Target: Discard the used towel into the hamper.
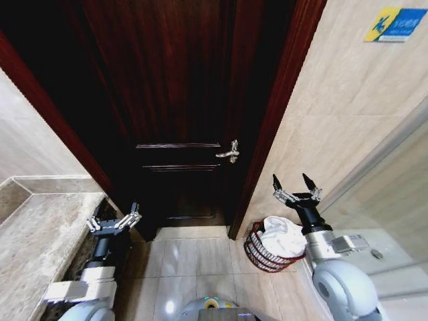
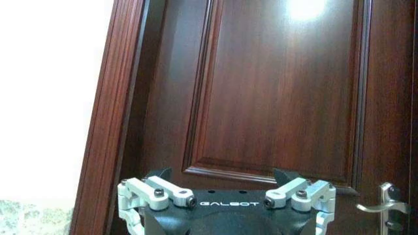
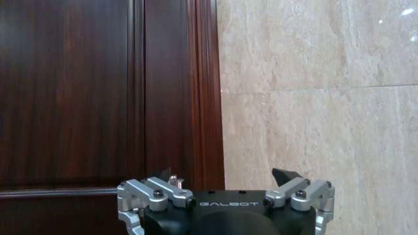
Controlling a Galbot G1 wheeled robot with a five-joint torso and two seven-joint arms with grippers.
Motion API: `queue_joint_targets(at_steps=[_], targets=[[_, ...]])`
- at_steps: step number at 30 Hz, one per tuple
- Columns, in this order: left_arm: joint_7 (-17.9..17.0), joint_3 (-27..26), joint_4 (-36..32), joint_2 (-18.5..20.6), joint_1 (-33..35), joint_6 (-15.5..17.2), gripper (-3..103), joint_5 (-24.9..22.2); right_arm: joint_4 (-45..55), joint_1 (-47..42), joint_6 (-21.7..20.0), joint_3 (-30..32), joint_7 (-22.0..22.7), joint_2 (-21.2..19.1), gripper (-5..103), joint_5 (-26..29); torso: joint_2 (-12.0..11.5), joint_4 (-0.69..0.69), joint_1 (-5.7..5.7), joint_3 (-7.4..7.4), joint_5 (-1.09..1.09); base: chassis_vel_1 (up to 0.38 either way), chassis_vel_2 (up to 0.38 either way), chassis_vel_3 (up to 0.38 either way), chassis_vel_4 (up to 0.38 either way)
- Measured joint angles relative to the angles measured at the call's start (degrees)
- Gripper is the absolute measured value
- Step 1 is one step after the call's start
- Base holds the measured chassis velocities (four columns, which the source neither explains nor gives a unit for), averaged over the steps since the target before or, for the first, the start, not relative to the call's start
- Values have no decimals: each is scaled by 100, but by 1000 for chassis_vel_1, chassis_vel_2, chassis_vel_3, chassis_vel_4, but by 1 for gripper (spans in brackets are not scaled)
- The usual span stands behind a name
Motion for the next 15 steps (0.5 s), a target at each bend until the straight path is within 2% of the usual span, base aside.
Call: queue_joint_targets(at_steps=[6, 15], targets=[[0, 0, 0, 0, 0, 0, 100, 0, 0, 1, 0, 0, 0, 0, 100, 0, -1, 1, 2, 0, 0, 48, -54, -60, 58], [0, 0, 0, 0, 0, 0, 100, 0, 0, 1, 0, 0, 1, 0, 100, 0, 0, 0, 0, 0, -1, 180, -183, -177, 169]])
